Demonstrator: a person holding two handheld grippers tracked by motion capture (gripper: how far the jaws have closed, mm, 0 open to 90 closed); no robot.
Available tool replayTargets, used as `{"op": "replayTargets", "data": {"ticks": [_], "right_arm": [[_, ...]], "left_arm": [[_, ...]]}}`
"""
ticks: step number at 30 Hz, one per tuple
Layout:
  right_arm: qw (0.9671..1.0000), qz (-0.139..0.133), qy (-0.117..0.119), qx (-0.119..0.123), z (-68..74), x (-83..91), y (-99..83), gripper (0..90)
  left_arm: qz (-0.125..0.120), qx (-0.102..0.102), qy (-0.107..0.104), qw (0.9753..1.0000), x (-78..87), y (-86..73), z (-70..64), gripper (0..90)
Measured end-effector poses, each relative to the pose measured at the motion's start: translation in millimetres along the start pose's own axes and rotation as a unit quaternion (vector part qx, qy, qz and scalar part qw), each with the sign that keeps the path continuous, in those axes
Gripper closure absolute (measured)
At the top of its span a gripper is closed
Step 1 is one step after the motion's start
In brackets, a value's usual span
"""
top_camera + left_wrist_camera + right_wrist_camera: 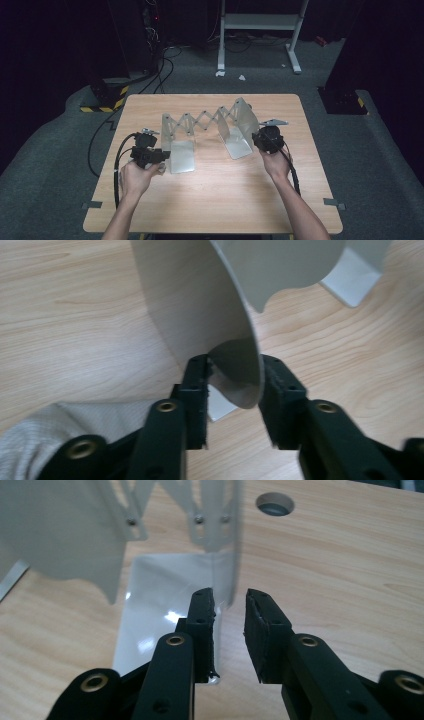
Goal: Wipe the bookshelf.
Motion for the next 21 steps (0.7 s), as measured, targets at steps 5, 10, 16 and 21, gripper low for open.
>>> {"op": "replayTargets", "data": {"ticks": [5,10,16,21], "right_arm": [[0.9988,-0.002,0.029,0.039,25.9,8.8,-12.9,70.3],[0.9952,-0.008,0.077,0.059,51.4,7.6,-10.4,65.0],[0.9931,-0.011,0.091,0.073,69.1,0.4,1.9,61.2],[0.9926,-0.01,0.092,0.079,81.5,-7.6,14.1,60.9]], "left_arm": [[-0.002,-0.006,0.005,1.0,11.4,6.3,1.8,49.4],[-0.006,-0.005,0.01,0.9999,19.2,20.9,8.7,45.2],[-0.005,0.013,-0.001,0.9999,16.6,43.8,27.4,42.8],[-0.007,0.018,-0.001,0.9998,8.5,64.7,37.2,42.8]]}}
Point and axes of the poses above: each handheld gripper's, and its own axes: x roughly backward along the jaws, y roughly out of its top, z roughly to its left, the point moved 5 cm from there along -x, roughly forward along the jaws
